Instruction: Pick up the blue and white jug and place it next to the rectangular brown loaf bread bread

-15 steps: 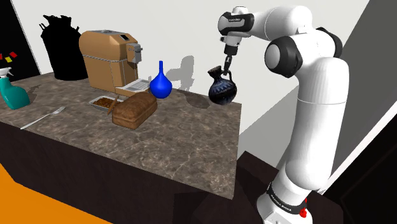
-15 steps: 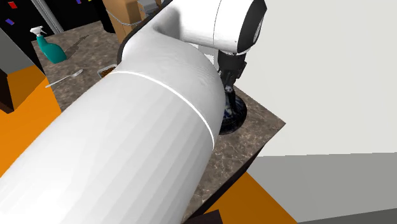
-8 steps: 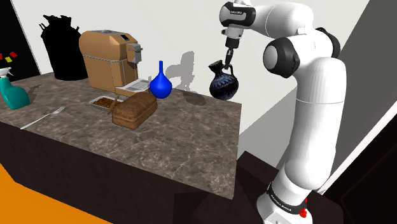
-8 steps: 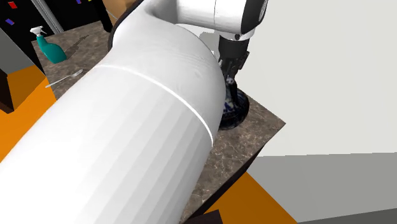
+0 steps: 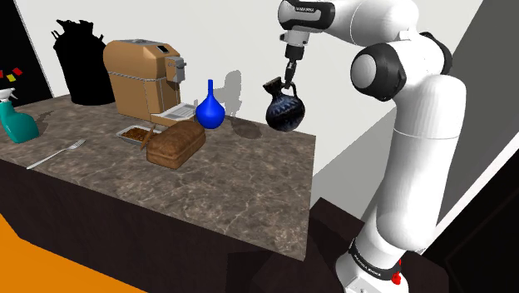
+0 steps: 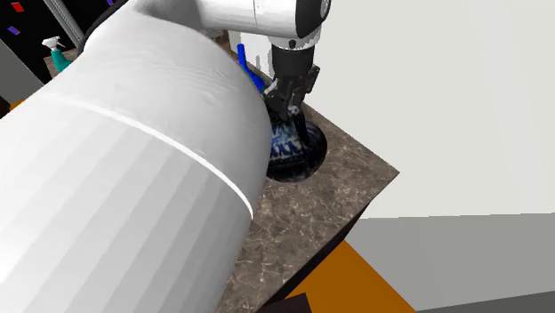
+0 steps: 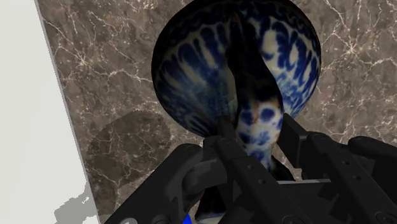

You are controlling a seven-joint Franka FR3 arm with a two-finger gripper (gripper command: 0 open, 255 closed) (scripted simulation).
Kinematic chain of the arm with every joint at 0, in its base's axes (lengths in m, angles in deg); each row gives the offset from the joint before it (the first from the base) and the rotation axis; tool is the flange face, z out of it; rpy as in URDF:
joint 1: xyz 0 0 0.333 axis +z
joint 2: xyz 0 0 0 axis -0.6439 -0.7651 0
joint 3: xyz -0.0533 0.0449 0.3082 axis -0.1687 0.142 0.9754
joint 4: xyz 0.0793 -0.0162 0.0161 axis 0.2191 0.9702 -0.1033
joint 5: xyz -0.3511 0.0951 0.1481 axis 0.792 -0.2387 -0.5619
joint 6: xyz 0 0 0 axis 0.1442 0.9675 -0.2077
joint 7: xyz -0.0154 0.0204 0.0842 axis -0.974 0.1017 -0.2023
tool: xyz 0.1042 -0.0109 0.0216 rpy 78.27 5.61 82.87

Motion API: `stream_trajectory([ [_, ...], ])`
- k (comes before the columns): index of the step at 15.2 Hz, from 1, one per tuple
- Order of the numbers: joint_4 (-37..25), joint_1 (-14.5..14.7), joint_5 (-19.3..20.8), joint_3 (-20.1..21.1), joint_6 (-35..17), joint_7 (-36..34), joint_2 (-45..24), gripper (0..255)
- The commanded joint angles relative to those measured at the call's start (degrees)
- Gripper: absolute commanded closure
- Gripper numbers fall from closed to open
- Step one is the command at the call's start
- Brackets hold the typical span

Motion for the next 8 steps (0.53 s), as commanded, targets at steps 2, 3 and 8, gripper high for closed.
stream_trajectory([
  [2,3.0,3.8,2.0,1.3,-0.9,-4.7,3.0,255],
  [3,3.8,4.8,2.5,1.8,-1.1,-6.2,3.7,255],
  [8,6.4,9.6,4.4,4.4,-1.8,-13.3,6.1,255],
])
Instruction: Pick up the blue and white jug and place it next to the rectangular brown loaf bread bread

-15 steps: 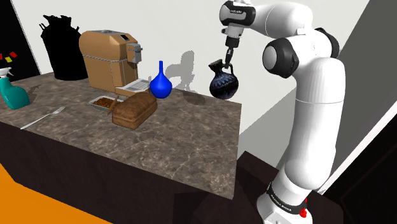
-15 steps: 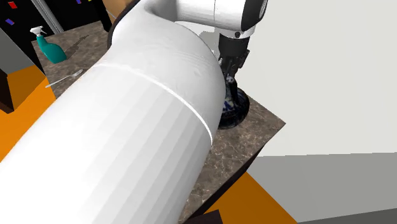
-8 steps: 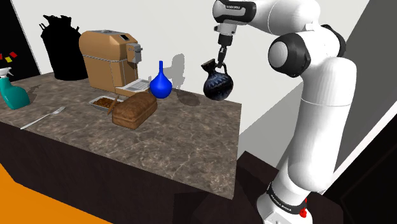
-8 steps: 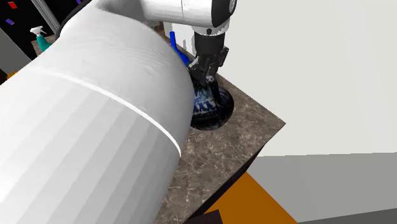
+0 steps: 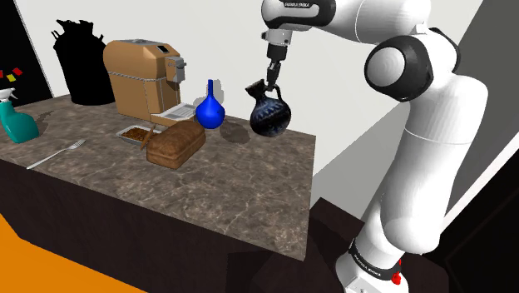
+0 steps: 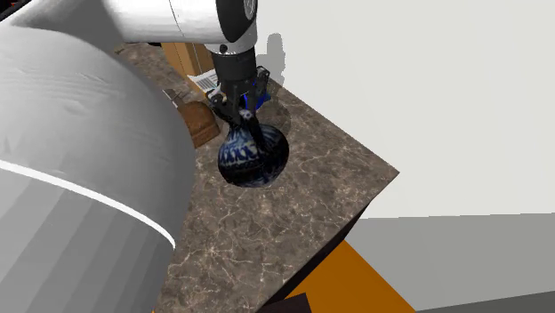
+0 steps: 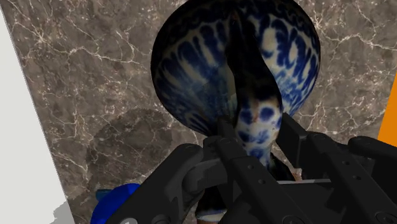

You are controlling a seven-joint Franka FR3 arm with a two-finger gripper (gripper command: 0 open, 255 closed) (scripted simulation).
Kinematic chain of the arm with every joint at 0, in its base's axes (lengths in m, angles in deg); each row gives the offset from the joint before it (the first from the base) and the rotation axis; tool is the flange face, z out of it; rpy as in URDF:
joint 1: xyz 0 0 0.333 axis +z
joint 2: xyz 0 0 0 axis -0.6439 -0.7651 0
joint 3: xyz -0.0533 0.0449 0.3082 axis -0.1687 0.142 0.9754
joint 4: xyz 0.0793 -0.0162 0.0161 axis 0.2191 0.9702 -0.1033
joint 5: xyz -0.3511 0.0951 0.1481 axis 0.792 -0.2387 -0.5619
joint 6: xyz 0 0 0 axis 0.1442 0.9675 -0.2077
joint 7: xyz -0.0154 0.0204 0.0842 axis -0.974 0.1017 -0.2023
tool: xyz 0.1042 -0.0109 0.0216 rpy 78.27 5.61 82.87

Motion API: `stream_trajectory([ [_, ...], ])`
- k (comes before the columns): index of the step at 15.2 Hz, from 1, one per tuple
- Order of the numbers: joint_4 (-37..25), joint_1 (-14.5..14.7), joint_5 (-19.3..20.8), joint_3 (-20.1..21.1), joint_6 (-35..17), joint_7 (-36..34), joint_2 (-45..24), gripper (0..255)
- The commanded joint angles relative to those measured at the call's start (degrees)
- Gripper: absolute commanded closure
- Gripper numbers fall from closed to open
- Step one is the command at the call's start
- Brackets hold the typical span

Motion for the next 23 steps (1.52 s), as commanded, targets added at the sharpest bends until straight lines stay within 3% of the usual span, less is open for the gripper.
stream_trajectory([
  [1,0.0,1.8,0.5,1.2,0.1,-3.1,0.5,255],
  [12,-2.5,10.0,1.2,7.0,1.0,-17.2,-1.1,255],
  [23,6.9,11.0,1.7,7.4,-7.2,-18.3,0.2,255],
])
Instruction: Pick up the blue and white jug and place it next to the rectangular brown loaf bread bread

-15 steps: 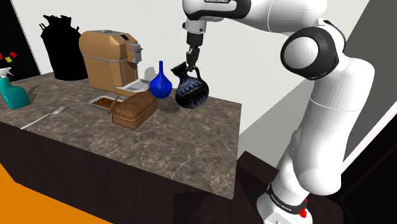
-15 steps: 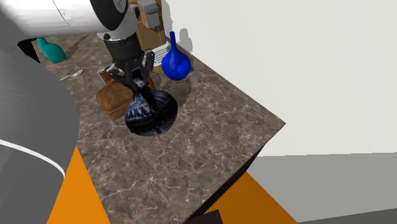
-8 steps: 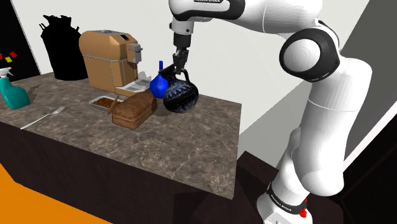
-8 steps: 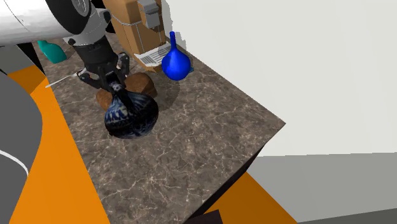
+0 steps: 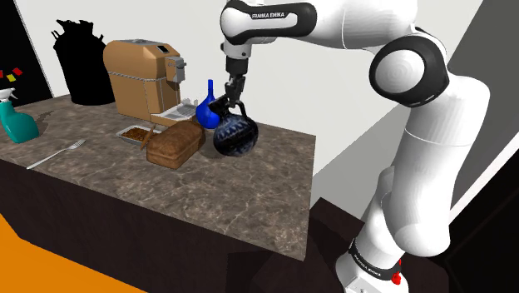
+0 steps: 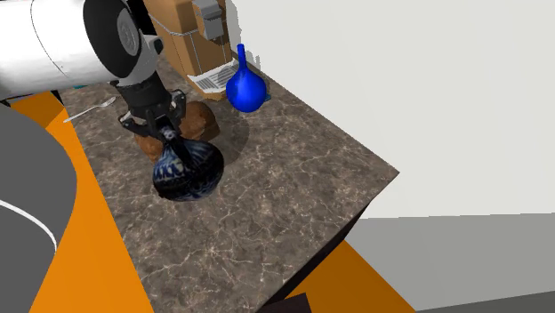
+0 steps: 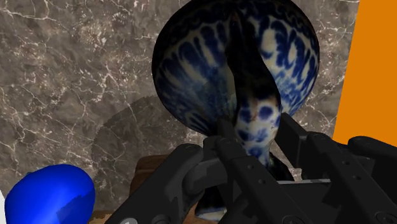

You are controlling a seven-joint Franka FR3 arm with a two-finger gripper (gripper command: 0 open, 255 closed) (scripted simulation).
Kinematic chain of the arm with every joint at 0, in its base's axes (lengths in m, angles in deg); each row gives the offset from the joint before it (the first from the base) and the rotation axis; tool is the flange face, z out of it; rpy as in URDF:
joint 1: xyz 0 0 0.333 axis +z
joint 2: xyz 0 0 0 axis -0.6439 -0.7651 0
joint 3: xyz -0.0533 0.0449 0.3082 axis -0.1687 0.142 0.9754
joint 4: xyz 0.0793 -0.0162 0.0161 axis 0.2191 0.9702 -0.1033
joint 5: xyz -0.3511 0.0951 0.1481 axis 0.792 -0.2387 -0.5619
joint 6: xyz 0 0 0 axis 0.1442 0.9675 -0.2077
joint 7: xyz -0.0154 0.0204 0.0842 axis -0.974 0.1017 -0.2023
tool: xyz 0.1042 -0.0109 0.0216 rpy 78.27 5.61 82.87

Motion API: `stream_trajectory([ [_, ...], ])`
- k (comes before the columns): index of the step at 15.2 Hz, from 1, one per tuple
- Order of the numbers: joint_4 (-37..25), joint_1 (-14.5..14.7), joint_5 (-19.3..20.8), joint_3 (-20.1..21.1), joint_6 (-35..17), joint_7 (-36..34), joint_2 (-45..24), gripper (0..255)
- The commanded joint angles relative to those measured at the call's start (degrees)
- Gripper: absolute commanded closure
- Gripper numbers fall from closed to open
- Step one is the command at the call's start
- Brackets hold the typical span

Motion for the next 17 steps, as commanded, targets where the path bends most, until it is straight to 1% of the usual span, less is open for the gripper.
stream_trajectory([
  [1,1.8,0.1,0.1,0.0,-1.8,-0.1,0.4,255],
  [17,13.0,0.2,-0.3,0.2,-13.8,0.1,-0.5,255],
])
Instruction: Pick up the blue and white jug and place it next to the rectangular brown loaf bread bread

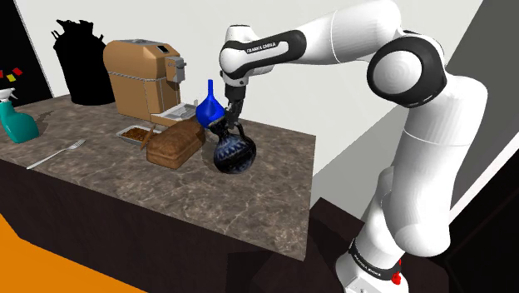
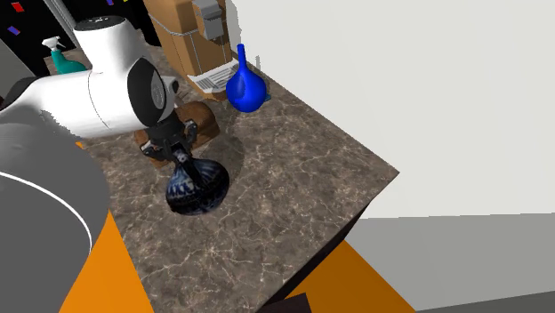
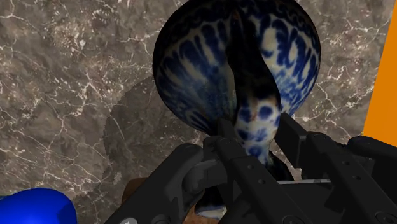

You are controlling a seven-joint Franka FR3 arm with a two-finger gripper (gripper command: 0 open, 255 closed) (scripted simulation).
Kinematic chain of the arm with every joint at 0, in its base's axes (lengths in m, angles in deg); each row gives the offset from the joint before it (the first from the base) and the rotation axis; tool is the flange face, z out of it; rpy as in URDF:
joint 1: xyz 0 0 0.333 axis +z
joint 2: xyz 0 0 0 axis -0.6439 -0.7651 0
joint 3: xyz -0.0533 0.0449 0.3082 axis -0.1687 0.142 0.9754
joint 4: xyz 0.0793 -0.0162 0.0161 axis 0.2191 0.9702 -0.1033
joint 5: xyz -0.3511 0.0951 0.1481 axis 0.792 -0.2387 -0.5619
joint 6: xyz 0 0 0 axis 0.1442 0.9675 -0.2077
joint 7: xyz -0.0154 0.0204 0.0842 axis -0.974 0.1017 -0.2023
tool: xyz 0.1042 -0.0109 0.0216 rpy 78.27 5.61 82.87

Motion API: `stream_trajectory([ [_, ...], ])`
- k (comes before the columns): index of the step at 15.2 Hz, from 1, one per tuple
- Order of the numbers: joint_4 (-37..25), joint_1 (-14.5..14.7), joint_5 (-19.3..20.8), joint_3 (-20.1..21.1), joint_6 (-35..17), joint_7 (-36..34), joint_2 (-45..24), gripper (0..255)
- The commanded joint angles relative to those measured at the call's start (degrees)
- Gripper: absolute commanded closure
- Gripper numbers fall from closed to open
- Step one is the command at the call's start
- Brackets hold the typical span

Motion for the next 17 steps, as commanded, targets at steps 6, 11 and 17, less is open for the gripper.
stream_trajectory([
  [6,4.1,0.0,-0.5,0.1,-5.3,0.3,-1.0,255],
  [11,5.4,-0.1,-0.9,0.2,-7.3,0.5,-1.7,255],
  [17,5.7,-0.1,-0.8,0.2,-7.5,0.5,-1.6,0],
])
